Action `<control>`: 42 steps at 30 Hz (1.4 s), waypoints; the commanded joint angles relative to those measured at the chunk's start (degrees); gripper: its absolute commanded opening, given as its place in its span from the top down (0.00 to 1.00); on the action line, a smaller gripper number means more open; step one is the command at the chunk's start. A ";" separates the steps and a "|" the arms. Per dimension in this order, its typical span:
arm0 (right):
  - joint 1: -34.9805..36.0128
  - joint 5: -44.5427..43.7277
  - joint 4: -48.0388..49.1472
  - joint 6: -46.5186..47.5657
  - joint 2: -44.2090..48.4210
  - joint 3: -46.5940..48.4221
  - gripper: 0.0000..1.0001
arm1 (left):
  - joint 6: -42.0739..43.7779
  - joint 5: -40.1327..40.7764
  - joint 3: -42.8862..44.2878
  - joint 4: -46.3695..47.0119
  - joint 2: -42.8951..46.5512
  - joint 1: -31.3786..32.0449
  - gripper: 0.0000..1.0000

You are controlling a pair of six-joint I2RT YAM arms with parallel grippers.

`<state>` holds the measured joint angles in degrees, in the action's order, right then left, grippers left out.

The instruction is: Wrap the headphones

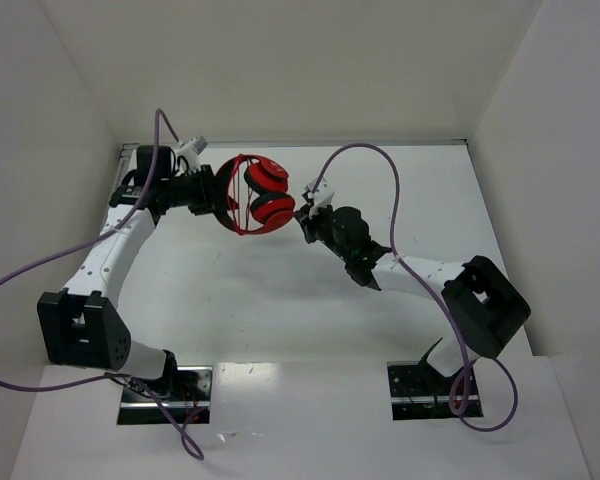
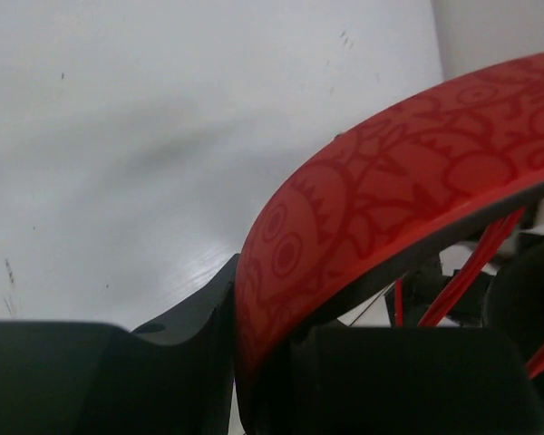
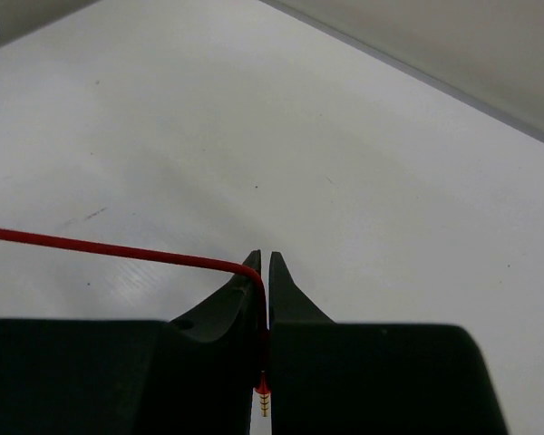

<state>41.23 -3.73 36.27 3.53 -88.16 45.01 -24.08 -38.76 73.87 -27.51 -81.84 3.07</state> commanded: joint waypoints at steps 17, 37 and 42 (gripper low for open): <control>-6.08 1.61 -2.26 5.08 -8.17 10.97 1.00 | 10.89 -0.17 -15.32 -1.33 -0.60 -0.26 1.00; -6.08 -4.09 -16.66 2.53 -4.30 18.62 1.00 | 11.42 35.41 -16.92 -3.16 -3.76 8.62 1.00; -6.08 -4.62 -20.00 0.78 -3.77 16.69 1.00 | 11.42 40.34 -16.39 -3.69 -6.04 8.62 1.00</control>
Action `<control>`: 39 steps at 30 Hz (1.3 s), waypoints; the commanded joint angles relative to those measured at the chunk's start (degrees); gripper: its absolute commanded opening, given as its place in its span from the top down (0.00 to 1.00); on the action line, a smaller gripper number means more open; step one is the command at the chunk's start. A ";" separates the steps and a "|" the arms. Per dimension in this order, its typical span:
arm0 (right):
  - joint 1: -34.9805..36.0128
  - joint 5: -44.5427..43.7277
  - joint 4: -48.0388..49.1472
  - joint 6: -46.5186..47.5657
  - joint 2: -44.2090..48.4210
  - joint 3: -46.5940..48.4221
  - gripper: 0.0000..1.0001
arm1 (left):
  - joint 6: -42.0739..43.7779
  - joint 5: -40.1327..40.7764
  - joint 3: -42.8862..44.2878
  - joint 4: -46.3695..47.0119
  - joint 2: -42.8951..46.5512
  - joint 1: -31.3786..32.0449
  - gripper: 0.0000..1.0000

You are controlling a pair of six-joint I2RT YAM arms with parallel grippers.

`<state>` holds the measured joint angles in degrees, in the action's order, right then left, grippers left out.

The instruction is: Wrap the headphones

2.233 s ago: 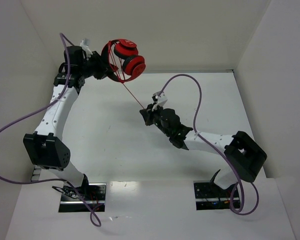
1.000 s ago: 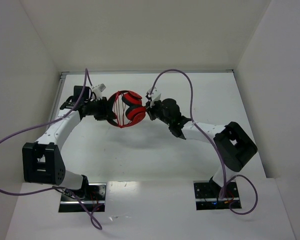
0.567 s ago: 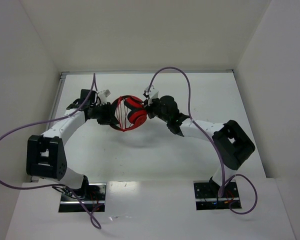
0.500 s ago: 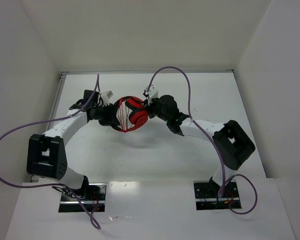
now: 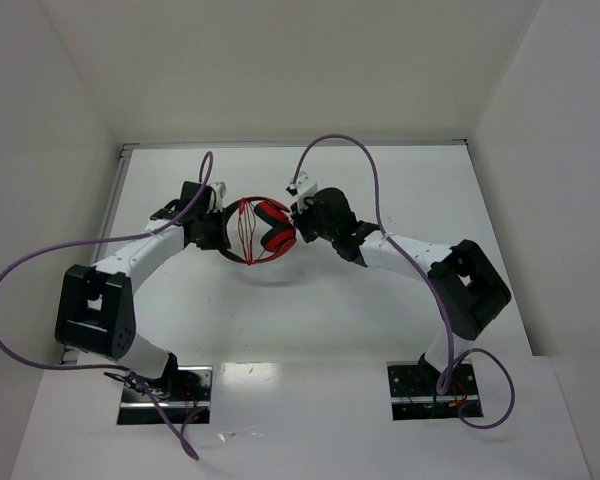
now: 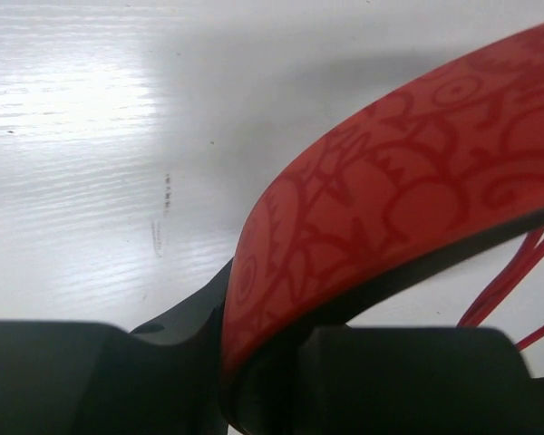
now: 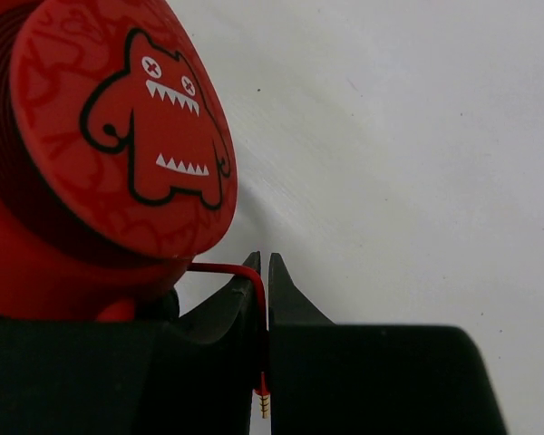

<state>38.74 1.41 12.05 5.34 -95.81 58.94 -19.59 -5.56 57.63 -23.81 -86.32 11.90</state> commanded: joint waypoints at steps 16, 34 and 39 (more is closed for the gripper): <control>-3.59 -8.35 4.73 -3.76 -0.69 -3.13 1.00 | 10.45 17.77 10.74 -14.06 -20.37 5.59 1.00; -3.59 -5.01 5.08 -6.92 -4.56 -7.70 1.00 | 12.65 28.66 23.15 -19.43 -33.73 8.75 0.93; -3.59 -5.54 5.08 -7.45 -3.95 -9.36 0.98 | 12.65 32.27 24.90 -19.43 -34.35 9.28 0.89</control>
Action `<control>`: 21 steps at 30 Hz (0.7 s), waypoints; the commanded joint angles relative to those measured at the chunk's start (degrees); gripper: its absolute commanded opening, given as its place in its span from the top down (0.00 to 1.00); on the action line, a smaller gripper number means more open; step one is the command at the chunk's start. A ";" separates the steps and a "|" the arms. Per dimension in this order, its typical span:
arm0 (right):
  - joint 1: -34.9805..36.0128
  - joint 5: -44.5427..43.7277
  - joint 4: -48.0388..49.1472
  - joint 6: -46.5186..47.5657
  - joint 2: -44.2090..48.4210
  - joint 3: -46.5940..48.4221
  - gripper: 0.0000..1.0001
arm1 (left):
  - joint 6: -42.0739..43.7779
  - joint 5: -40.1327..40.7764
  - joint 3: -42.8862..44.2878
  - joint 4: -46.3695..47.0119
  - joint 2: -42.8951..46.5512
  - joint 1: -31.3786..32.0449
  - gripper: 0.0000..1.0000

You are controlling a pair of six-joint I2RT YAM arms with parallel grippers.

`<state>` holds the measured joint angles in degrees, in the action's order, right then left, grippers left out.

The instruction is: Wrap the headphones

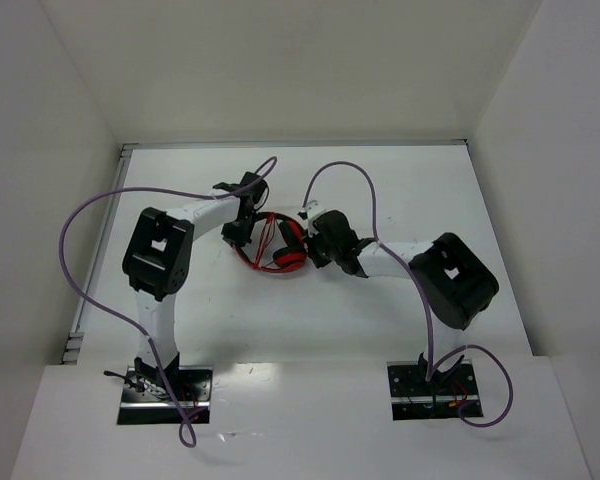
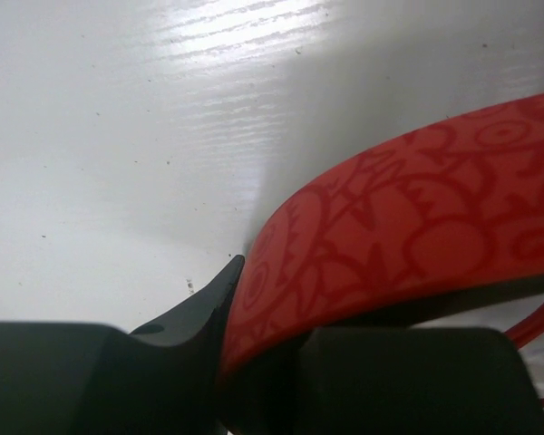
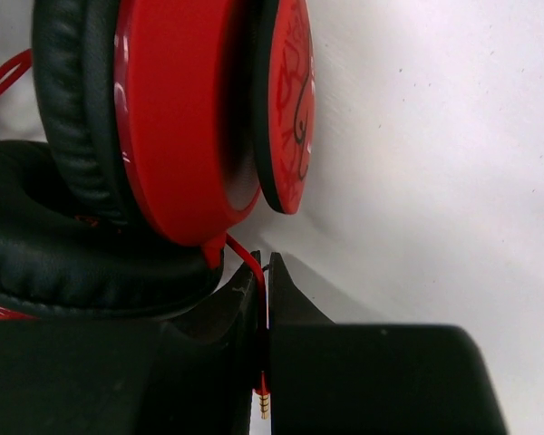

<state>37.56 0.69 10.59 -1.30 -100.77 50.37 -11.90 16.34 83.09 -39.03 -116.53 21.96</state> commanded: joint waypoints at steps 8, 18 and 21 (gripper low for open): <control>-2.40 -5.34 6.02 -3.53 3.30 -2.64 0.94 | 4.96 14.51 0.06 -3.07 -3.62 0.81 0.72; -2.40 -6.40 6.02 -5.29 7.43 -5.55 0.81 | 4.34 16.18 0.06 -3.07 -2.57 4.68 0.58; -2.40 -7.54 4.62 -5.90 9.09 -6.25 0.75 | 3.82 15.65 0.06 -2.55 -1.08 4.68 0.51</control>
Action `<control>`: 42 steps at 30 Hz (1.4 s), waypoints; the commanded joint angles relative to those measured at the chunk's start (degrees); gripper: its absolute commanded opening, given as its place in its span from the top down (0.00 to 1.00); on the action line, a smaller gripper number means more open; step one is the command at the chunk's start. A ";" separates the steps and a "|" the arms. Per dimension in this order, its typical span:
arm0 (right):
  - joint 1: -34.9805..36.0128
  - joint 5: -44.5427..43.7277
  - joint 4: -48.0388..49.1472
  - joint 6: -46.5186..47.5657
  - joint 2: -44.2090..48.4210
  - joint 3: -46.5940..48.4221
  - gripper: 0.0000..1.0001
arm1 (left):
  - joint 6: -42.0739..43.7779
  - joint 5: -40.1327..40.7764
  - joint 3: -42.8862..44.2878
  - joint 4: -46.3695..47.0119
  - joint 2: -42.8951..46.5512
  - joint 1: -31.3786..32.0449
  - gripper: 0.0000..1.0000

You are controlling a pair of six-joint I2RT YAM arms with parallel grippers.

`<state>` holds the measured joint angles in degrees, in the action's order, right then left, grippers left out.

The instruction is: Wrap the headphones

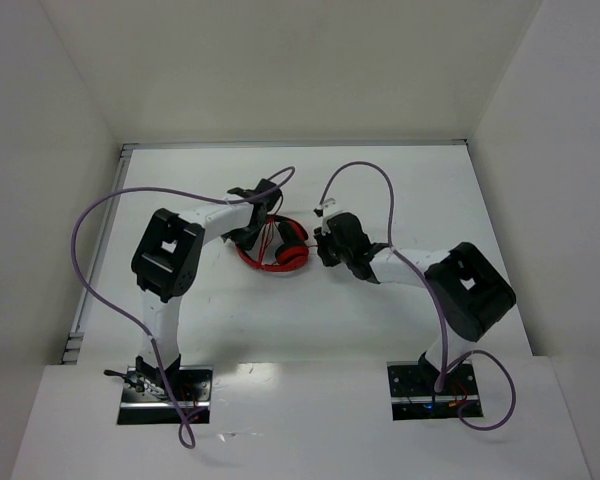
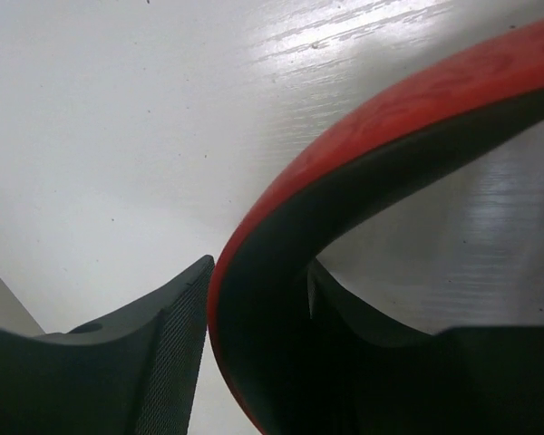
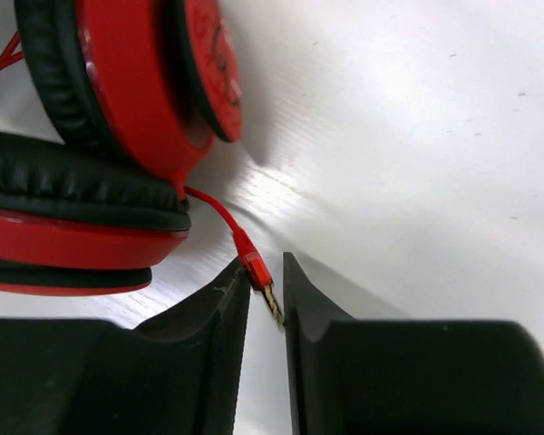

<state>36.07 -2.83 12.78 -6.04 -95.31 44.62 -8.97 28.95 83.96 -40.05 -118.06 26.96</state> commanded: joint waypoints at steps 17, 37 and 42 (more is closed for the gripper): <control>-0.92 -7.00 -9.69 -11.08 22.95 -2.79 0.00 | -0.17 -5.66 2.08 1.20 13.55 -0.33 0.11; -1.45 -12.55 -22.88 -16.29 45.29 -6.92 0.00 | -2.28 -19.98 -34.03 28.34 52.74 -0.33 0.00; -1.45 -12.72 -22.36 -16.28 49.33 -8.15 0.00 | -4.04 -17.26 -36.59 25.73 55.31 -0.33 0.00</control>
<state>34.96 -15.46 -11.35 -22.68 -49.10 37.47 -11.86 12.08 48.05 -19.22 -63.48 26.76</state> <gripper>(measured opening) 0.997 0.995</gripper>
